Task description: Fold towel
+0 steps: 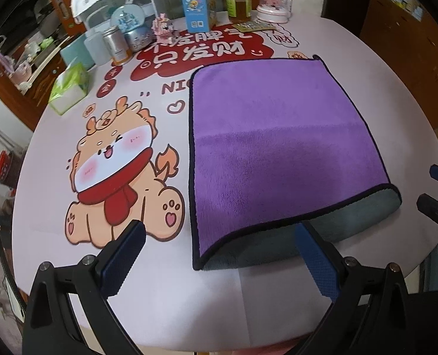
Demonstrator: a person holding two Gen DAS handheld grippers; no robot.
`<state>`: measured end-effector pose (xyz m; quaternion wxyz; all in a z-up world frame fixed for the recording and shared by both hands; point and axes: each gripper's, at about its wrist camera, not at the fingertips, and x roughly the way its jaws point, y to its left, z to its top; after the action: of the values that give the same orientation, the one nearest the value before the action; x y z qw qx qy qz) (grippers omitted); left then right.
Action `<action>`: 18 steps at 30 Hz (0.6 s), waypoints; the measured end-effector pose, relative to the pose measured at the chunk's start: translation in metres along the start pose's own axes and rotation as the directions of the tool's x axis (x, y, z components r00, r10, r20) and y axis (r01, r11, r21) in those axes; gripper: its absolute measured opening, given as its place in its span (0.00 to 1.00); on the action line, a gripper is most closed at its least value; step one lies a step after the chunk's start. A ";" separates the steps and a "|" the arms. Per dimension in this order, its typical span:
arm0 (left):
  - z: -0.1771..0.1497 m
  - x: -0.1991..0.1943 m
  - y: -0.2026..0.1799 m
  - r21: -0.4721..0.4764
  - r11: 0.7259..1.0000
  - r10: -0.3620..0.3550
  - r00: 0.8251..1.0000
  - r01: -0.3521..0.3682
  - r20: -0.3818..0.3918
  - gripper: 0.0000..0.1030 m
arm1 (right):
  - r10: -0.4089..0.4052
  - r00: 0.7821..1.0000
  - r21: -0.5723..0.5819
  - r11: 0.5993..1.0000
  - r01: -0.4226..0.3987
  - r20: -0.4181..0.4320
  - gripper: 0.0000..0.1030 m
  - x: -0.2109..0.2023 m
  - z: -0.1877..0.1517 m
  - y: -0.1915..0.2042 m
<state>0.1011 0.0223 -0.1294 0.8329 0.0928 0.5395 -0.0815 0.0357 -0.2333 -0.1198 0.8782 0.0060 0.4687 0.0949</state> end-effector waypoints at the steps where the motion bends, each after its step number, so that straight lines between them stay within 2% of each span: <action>1: 0.000 0.002 0.000 0.006 1.000 -0.002 1.000 0.003 -0.003 0.97 | 0.004 1.000 -0.003 1.000 -0.004 0.001 0.86 0.002 -0.002 0.000; 9: -0.001 0.026 0.004 0.033 0.998 -0.049 0.998 0.050 -0.031 0.97 | 0.038 0.998 -0.018 0.999 -0.038 -0.047 0.70 0.031 -0.011 0.002; 18: -0.006 0.049 0.011 0.030 0.995 -0.091 0.993 0.093 -0.076 0.96 | 0.021 0.996 -0.020 1.000 -0.023 -0.086 0.56 0.051 -0.014 0.003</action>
<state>0.1185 0.0325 -0.1760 0.8059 0.0850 0.5723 -0.1254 0.0514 -0.2230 -0.1694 0.8561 -0.0020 0.5050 0.1098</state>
